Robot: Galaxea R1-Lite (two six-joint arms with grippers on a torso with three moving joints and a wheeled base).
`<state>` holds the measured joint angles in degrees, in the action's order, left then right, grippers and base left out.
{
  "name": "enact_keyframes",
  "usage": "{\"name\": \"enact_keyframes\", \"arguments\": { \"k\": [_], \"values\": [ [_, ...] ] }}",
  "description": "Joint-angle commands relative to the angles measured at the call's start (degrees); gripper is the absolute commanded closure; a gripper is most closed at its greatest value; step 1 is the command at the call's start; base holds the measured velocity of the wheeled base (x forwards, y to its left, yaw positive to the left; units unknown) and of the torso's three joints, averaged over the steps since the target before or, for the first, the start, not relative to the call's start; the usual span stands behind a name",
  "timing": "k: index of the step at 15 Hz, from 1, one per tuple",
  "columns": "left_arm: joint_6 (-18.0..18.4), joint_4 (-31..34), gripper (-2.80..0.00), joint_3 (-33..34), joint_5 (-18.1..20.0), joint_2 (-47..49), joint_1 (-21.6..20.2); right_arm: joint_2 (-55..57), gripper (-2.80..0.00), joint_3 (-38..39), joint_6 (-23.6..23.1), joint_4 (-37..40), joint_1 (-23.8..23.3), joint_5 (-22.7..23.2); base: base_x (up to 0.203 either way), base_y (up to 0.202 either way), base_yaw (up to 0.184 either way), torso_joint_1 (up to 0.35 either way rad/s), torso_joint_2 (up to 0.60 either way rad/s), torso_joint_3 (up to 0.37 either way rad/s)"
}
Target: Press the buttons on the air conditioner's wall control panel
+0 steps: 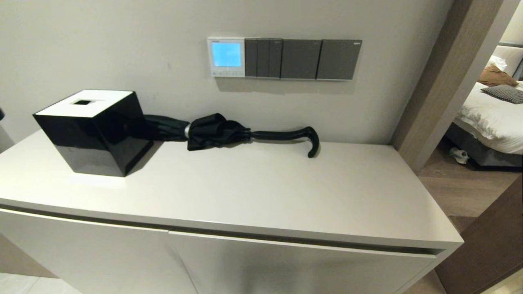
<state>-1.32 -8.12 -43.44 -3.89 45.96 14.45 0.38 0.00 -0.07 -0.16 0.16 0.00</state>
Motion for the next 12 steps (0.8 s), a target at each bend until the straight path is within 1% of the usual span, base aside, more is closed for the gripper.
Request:
{"name": "enact_keyframes", "arguments": {
  "k": [1, 4, 6, 8, 9, 10, 11, 12],
  "values": [
    [0.0, 3.8, 0.0, 6.7, 0.7, -15.1, -2.3, 0.0, 0.0, 0.1, 0.0, 0.0, 0.0, 0.0, 0.0, 0.0, 0.0, 0.0, 0.0, 0.0],
    [0.1, 8.1, 0.0, 16.4, 2.2, -27.6, -6.2, 0.0, 0.0, 0.1, 0.0, 0.0, 0.0, 0.0, 0.0, 0.0, 0.0, 0.0, 0.0, 0.0],
    [0.0, 9.6, 0.0, 22.2, 1.9, -30.4, -7.9, 0.0, 0.0, 0.1, 0.0, 0.0, 0.0, 0.0, 0.0, 0.0, 0.0, 0.0, 0.0, 0.0],
    [0.1, 10.0, 0.0, 23.3, 1.6, -30.3, -8.6, 0.0, 0.0, 0.1, 0.0, 0.0, 0.0, 0.0, 0.0, 0.0, 0.0, 0.0, 0.0, 0.0],
    [0.1, 10.0, 0.0, 23.3, 2.2, -30.5, -10.4, 0.0, 0.0, 0.1, 0.0, 0.0, 0.0, 0.0, 0.0, 0.0, 0.0, 0.0, 0.0, 0.0],
    [0.2, 10.2, 0.0, 23.3, 3.3, -31.1, -13.1, 0.0, 0.0, 0.1, 0.0, 0.0, 0.0, 0.0, 0.0, 0.0, 0.0, 0.0, 0.0, 0.0],
    [0.3, 11.0, 0.0, 23.8, 5.8, -33.2, -14.4, 0.0, 0.0, 0.1, 0.0, 0.0, -0.1, 0.0, 0.0, 0.0, 0.0, 0.0, 0.0, 0.0],
    [0.5, 11.8, 0.0, 25.1, 7.2, -34.7, -15.2, 0.0, 0.0, 0.1, 0.0, 0.0, -0.1, 0.0, 0.0, 0.0, 0.0, 0.0, 0.0, 0.0]
  ]
}}
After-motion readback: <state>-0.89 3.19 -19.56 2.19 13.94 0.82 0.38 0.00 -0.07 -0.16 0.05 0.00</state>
